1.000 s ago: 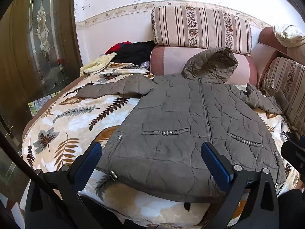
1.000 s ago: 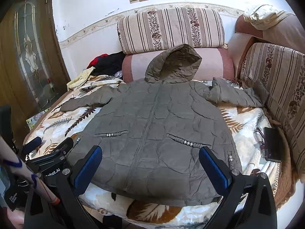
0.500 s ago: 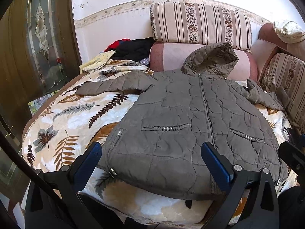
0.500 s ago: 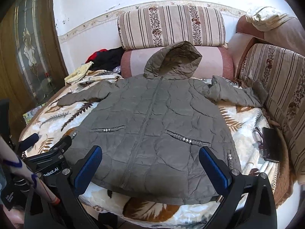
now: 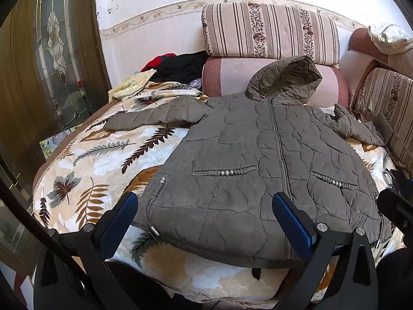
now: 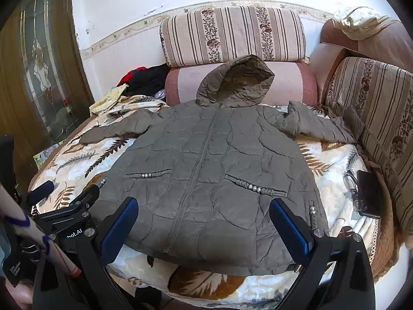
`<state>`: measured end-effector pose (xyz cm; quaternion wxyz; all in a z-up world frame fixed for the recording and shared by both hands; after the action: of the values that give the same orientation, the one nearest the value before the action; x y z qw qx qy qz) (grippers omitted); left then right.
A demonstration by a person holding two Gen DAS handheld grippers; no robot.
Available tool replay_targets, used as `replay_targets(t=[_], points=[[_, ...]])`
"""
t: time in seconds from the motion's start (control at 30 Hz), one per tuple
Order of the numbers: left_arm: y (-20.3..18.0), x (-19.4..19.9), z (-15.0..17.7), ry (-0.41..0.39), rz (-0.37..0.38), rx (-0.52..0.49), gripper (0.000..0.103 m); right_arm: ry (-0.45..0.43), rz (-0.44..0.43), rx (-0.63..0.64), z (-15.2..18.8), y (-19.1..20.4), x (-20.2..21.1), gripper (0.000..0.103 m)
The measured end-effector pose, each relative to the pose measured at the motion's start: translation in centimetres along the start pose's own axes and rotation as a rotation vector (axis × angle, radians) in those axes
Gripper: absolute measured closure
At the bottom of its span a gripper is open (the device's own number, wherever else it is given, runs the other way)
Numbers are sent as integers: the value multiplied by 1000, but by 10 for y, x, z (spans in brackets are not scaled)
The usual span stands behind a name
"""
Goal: Fold large clothes
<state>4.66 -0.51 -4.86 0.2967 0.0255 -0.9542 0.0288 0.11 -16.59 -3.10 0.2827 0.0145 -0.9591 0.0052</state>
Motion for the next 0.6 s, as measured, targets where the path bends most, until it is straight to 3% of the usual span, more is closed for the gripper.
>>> replay_targets(t=[0.6], points=[[-17,35,-8,10,26,18,0,-26,-17,-34,1,-15,23,0]])
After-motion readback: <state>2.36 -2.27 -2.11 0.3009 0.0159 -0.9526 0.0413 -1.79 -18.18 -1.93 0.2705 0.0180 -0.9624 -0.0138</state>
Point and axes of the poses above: each gripper's, at about its wrist camera, not at the fingertips, and x roughly against the way its jaws point, y to its left, z to its underside, the point moved 5 cm from there along -x, roughly the way its jaws point, and after that the axes turned 11 degrees about x, right-handed, at the moved point
